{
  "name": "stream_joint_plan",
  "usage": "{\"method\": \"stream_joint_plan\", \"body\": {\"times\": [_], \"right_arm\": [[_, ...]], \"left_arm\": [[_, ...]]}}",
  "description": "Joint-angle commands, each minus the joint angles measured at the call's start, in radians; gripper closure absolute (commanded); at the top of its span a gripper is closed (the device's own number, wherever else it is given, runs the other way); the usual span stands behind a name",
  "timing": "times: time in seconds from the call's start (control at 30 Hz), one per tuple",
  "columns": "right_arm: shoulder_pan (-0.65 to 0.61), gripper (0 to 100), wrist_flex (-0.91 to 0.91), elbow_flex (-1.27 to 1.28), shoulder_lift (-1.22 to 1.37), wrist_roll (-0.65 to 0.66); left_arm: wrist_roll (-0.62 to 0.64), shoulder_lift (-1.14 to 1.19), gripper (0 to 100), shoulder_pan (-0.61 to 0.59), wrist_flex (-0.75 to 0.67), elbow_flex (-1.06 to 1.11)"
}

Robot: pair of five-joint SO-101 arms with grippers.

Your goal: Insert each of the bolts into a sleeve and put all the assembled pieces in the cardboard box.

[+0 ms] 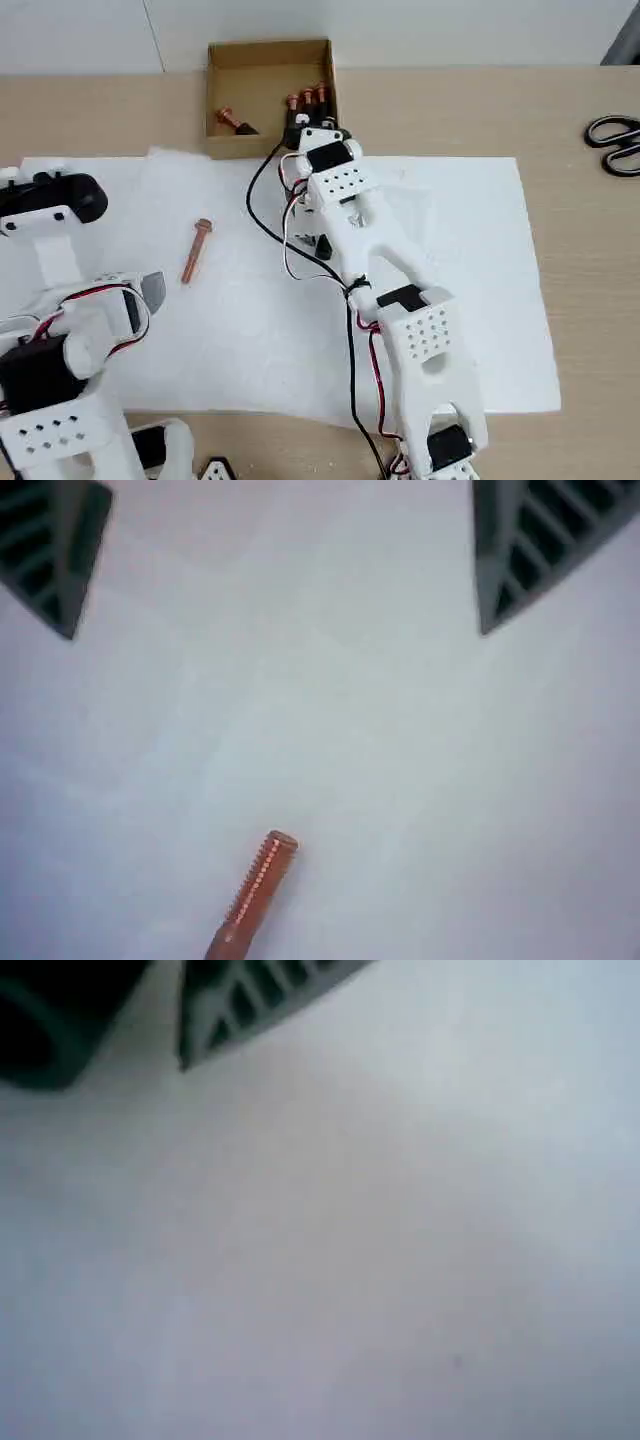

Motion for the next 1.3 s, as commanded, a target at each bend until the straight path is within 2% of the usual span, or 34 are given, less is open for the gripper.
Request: {"method": "stream_joint_plan", "body": {"times": [0.0,0.2,0.43,0.57,0.7,0.77,0.97,1.27], "right_arm": [[-0.004,80.1,-0.018,-0.009,0.015,-0.005],[0.025,99.8,0.022,-0.011,0.007,-0.002],[0.133,99.5,0.079,-0.011,-0.179,0.032],[0.131,99.5,0.099,-0.009,-0.266,0.199],[0.117,99.4,0.137,-0.003,-0.242,0.347],[0.120,97.4,0.140,-0.003,-0.186,0.353],[0.122,82.8,0.134,-0.009,0.008,0.368],[0.122,82.6,0.142,-0.009,0.059,0.381]], "left_arm": [[0.000,-0.006,76,0.000,-0.003,-0.031],[0.000,-0.011,76,0.000,-0.003,-0.031],[0.000,-0.011,76,0.000,-0.003,-0.031],[0.000,-0.009,76,0.000,-0.003,-0.031],[0.000,-0.011,76,0.000,-0.003,-0.031],[0.000,-0.011,76,0.000,-0.003,-0.031],[0.000,-0.011,76,0.000,-0.003,-0.031],[0.000,-0.011,76,0.000,-0.003,-0.031]]}}
